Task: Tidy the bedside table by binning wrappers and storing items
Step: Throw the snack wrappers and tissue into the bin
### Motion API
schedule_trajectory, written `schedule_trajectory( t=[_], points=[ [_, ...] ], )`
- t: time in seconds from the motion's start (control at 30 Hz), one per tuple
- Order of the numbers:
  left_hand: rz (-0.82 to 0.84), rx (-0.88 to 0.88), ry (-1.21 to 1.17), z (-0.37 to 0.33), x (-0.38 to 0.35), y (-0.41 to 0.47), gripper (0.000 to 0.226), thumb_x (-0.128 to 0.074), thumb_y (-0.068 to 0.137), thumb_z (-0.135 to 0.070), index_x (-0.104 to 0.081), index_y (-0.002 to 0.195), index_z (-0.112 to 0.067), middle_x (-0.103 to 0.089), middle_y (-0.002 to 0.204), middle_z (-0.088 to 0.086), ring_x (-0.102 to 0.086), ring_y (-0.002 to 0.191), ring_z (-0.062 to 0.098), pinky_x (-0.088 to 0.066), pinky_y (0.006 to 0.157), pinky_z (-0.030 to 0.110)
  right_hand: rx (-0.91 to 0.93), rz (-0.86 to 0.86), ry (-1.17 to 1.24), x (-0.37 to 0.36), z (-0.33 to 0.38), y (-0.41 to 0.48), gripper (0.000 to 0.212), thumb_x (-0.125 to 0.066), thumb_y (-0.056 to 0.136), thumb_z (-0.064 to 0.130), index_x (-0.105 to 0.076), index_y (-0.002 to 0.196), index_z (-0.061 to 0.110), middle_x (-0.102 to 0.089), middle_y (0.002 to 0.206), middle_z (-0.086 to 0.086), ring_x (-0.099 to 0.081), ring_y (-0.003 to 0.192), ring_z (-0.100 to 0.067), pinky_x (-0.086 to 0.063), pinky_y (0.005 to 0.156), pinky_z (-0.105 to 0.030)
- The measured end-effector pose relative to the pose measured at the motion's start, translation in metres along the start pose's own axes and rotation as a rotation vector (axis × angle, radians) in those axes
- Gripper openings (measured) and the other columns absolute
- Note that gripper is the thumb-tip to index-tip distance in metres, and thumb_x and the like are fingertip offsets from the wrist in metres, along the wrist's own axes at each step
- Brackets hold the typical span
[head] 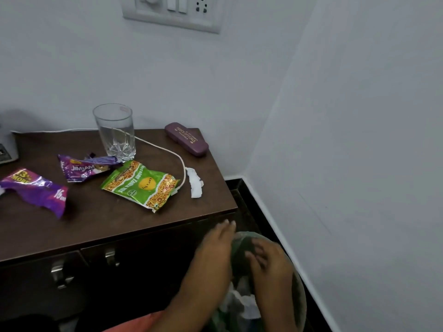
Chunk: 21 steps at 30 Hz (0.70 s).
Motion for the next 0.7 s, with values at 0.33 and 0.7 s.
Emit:
schedule_trajectory(
  t=[0.33,0.7],
  points=[
    [-0.07,-0.021,0.691,0.021,0.125,0.129,0.055,-0.046,0.09,-0.018,-0.032,0.143,-0.023,-0.036,0.148,-0.003,-0.031,0.137,0.01,0.003,0.113,0.053,0.222,0.242,0.035,-0.084,0.141,0.074,0.039,-0.069,0.082,0.016,-0.06,0.12,0.016,-0.055,0.115,-0.003,-0.057,0.103,-0.019,-0.046,0.083,-0.026],
    [-0.045,-0.181,0.737,0.01,0.1,0.138,0.024,-0.049,0.087,-0.023,-0.061,0.108,-0.019,-0.063,0.107,0.002,-0.056,0.111,0.017,0.012,0.114,0.04,0.208,0.099,0.029,-0.095,0.131,0.103,0.015,-0.053,0.09,0.014,-0.06,0.101,0.02,-0.063,0.095,-0.003,-0.06,0.084,-0.018,-0.054,0.075,-0.038]
  ],
)
Point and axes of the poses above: each hand's wrist, its own y-axis towards the middle knuckle, its own x-axis out of the back of the hand, z = x × y, the point moved 10 cm from there along y, towards the middle knuckle
